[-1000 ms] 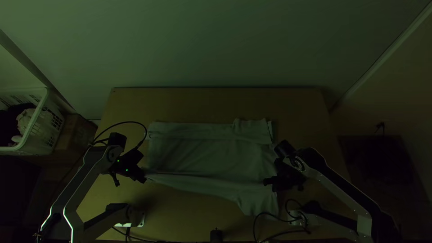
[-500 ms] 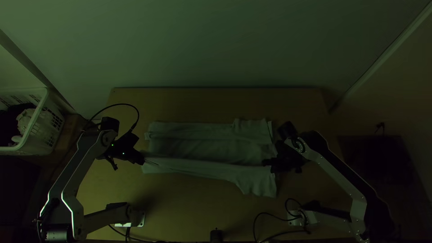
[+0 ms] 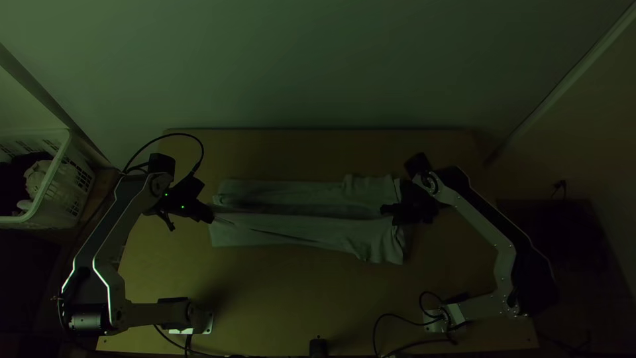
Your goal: Fold the t-shirt
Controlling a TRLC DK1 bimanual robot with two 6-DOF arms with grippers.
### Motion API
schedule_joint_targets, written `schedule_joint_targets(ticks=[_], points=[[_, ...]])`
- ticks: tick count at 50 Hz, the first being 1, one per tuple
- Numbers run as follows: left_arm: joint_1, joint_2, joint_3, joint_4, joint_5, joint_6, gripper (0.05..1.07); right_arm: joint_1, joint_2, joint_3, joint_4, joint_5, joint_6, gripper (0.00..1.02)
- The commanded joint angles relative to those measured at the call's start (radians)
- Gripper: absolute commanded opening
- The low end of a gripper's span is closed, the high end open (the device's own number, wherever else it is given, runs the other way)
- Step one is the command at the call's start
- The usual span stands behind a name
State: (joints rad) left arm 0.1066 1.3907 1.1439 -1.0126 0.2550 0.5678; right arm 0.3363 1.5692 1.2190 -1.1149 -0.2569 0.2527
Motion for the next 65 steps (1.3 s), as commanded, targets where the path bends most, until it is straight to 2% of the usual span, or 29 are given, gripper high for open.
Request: schedule_joint_targets(ticks=[1, 26, 42, 44, 49, 51, 52, 56, 58, 61, 65], points=[[-0.001, 0.034, 0.036, 0.016, 0.009, -0.016, 0.08, -0.025, 0.060, 0.068, 0.009, 0.008, -0.018, 0.02], [-0.010, 0.284, 0.272, 0.065, 0.012, -0.083, 0.08, -0.102, 0.342, 0.387, 0.010, 0.025, -0.059, 0.02], [-0.033, 0.426, 0.375, 0.124, 0.018, -0.105, 0.09, -0.117, 0.466, 0.487, 0.013, 0.027, -0.063, 0.02], [-0.033, 0.438, 0.376, 0.141, 0.021, -0.106, 0.16, -0.118, 0.474, 0.488, 0.024, 0.027, -0.067, 0.02], [-0.033, 0.478, 0.393, 0.146, 0.030, -0.112, 0.49, -0.118, 0.476, 0.479, 0.069, 0.027, -0.075, 0.03], [-0.035, 0.492, 0.399, 0.138, 0.038, -0.114, 0.54, -0.118, 0.476, 0.481, 0.079, 0.027, -0.075, 0.03], [-0.033, 0.492, 0.396, 0.138, 0.044, -0.112, 0.56, -0.120, 0.476, 0.481, 0.082, 0.027, -0.075, 0.06], [-0.033, 0.488, 0.392, 0.149, 0.069, -0.114, 0.64, -0.126, 0.468, 0.479, 0.084, 0.027, -0.076, 0.35], [-0.031, 0.487, 0.393, 0.152, 0.076, -0.120, 0.69, -0.128, 0.457, 0.468, 0.084, 0.028, -0.076, 0.40], [-0.025, 0.479, 0.393, 0.154, 0.093, -0.125, 0.76, -0.129, 0.446, 0.462, 0.081, 0.033, -0.076, 0.56], [-0.016, 0.470, 0.392, 0.147, 0.098, -0.134, 0.96, -0.140, 0.420, 0.442, 0.070, 0.034, -0.079, 0.69]])
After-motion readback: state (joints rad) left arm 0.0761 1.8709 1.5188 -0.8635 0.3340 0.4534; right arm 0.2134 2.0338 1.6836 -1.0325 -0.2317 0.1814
